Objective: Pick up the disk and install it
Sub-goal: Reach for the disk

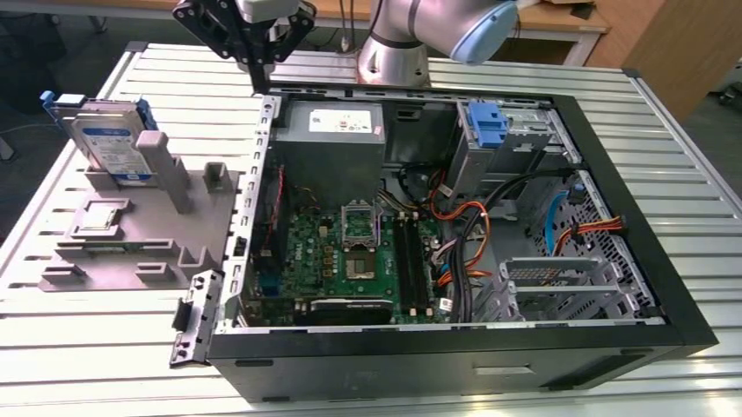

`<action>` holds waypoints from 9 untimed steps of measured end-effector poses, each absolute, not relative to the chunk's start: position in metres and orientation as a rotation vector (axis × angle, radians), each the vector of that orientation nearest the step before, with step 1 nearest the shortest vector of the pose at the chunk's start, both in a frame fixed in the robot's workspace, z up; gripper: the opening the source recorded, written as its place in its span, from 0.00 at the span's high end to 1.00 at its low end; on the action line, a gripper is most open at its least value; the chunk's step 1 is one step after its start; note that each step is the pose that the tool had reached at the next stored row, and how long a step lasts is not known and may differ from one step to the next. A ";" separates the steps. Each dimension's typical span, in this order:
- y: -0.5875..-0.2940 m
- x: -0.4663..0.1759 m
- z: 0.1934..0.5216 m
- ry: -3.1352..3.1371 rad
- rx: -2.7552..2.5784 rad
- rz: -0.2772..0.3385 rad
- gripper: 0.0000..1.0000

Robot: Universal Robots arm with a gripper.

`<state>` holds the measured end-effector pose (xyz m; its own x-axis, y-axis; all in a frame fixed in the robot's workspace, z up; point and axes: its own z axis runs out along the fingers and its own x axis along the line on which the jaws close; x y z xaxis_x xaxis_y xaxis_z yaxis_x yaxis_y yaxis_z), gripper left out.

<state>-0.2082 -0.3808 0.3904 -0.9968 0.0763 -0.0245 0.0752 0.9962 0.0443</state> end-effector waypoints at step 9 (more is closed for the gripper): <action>-0.381 -0.212 0.390 3.112 0.118 0.068 0.90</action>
